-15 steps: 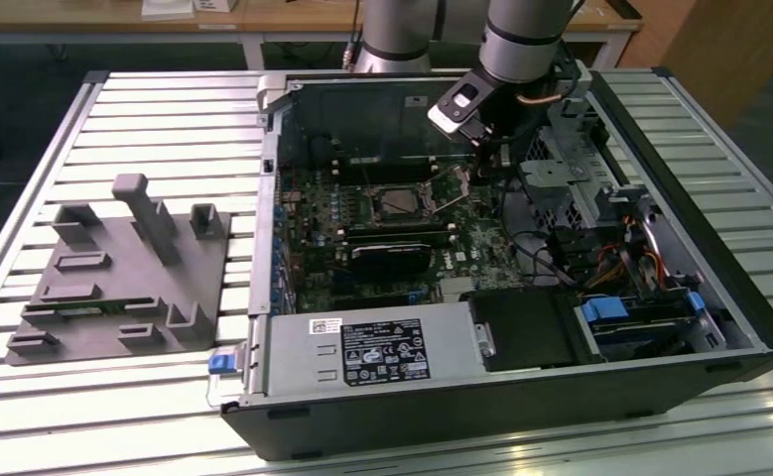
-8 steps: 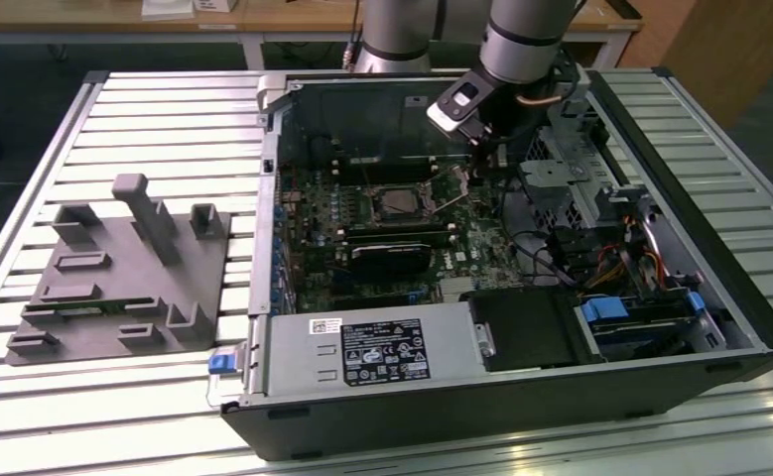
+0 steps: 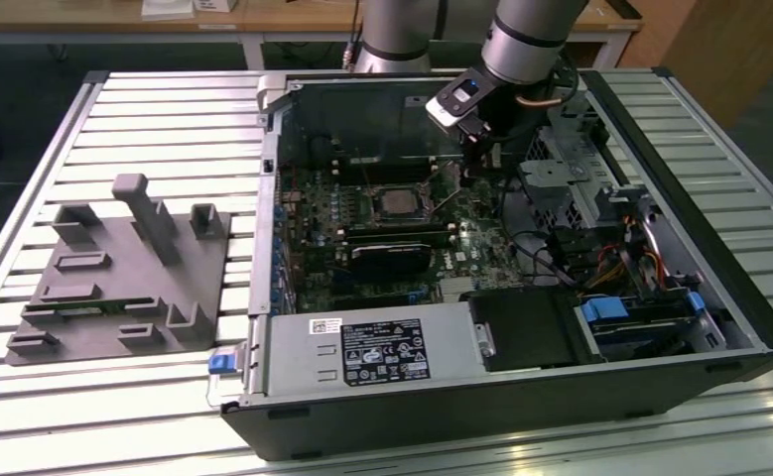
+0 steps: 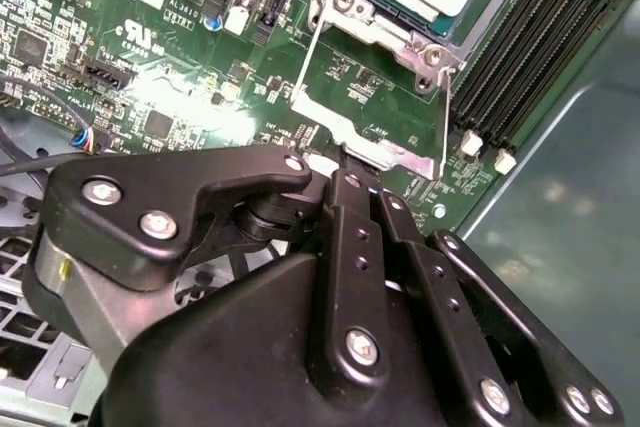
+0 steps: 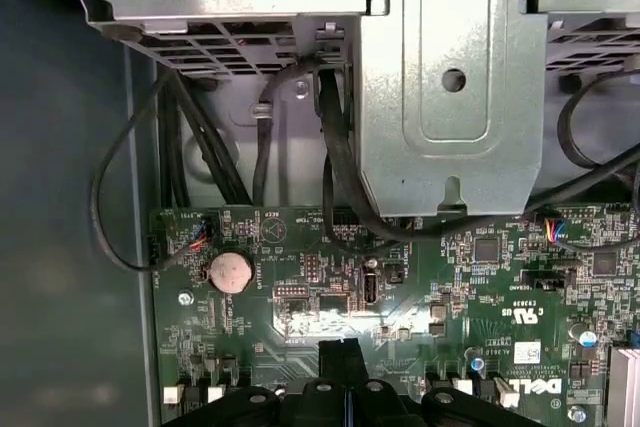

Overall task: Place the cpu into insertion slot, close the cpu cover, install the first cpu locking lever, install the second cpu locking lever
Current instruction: 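Close the cpu cover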

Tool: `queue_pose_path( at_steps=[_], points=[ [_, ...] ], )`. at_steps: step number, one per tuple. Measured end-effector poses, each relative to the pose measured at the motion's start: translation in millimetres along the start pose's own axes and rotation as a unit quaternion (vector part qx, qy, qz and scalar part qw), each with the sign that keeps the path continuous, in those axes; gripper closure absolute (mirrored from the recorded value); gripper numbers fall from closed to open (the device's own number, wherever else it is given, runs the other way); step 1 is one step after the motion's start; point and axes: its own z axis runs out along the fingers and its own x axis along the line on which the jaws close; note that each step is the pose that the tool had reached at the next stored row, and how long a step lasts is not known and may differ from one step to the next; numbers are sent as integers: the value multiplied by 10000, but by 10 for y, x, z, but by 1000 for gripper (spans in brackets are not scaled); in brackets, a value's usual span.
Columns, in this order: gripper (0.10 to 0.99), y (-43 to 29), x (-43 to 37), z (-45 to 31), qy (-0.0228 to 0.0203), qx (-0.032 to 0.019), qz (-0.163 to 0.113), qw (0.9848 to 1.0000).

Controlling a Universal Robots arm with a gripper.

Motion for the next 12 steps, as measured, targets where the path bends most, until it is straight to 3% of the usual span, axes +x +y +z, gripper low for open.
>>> queue_pose_path(
  at_steps=[4, 12],
  points=[
    [980, -59, -2, 7, 1, -5, 0, 10000],
    [980, -353, -11, 41, 6, -162, -3, 9999]
  ],
)
